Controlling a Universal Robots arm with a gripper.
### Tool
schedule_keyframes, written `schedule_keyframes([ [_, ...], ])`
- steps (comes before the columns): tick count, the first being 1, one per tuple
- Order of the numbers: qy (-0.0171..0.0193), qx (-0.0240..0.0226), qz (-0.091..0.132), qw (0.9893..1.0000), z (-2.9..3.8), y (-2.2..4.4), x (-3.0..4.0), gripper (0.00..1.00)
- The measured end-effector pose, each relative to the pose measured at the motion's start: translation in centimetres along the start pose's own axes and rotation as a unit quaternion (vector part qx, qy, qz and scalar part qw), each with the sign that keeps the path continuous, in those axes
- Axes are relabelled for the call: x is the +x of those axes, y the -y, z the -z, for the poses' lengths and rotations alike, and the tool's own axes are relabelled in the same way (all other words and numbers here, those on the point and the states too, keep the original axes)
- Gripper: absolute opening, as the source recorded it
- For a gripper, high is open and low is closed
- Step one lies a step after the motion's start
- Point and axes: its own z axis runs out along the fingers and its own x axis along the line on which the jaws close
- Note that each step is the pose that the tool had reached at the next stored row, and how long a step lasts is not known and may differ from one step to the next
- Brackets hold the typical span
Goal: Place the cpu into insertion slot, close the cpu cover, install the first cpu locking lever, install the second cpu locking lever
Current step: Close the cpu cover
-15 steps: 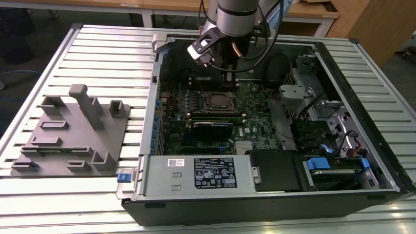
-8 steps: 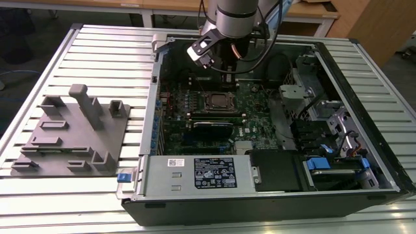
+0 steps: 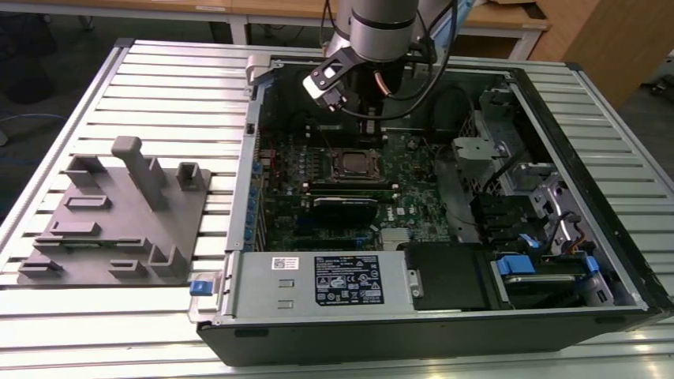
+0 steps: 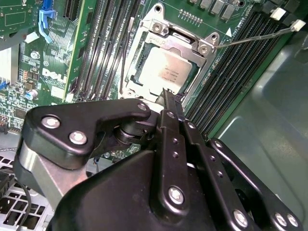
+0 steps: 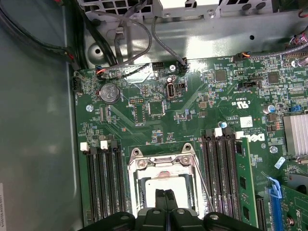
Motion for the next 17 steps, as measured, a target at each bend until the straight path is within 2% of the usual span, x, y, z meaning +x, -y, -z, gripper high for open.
schedule_keyframes([
  [4,-0.0001,0.0,0.002,1.0,-0.01,0.0,0.0,0.1],
  [9,-0.001,0.0002,0.025,0.9997,-0.03,0.0,0.0,0.1],
  [17,-0.0026,0.0006,0.068,0.9977,-0.04,0.0,0.0,0.1],
])
